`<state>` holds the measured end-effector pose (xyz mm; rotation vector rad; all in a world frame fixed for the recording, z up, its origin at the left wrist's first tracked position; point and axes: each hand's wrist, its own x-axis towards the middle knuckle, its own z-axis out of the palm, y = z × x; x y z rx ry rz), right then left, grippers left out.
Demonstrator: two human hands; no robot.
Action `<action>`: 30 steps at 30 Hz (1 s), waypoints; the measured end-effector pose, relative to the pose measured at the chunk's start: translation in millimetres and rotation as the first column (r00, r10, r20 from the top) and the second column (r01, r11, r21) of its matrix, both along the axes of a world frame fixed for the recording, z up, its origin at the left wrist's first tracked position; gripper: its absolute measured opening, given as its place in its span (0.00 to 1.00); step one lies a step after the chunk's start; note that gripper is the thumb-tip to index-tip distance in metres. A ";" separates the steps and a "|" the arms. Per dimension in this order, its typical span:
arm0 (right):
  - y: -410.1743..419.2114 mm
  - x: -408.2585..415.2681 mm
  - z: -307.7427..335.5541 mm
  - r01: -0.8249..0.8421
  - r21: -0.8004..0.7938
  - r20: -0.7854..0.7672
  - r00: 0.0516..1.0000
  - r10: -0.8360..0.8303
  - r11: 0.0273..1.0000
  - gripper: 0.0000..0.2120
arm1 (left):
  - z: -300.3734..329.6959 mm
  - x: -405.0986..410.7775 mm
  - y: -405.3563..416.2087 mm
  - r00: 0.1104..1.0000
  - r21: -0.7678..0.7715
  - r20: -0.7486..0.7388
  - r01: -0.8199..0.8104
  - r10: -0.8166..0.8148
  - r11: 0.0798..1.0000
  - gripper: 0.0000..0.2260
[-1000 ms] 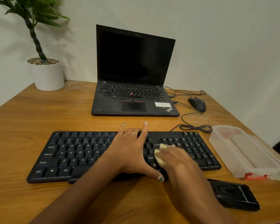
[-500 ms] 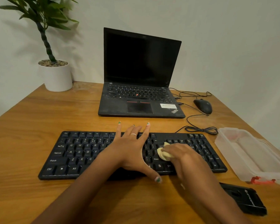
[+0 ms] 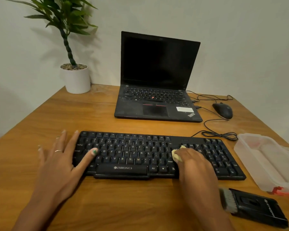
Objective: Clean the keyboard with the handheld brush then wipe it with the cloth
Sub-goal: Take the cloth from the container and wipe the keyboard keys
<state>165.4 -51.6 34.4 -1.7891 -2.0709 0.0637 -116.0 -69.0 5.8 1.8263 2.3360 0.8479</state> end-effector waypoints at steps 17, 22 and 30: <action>-11.5 -35.7 -14.7 -0.308 0.094 0.001 0.951 0.309 0.947 0.16 | -4.2 2.0 -4.9 0.982 -0.102 0.179 -0.039 0.056 0.994 0.48; -0.2 -36.8 -8.9 -0.197 0.084 -0.032 0.979 0.200 0.977 0.16 | -5.9 2.5 -4.9 0.983 -0.090 0.176 -0.034 0.050 0.995 0.49; 18.4 -16.9 -4.9 -0.103 0.119 -0.015 0.994 0.105 0.988 0.13 | -6.5 2.7 -5.1 0.985 -0.097 0.169 -0.024 0.041 0.995 0.49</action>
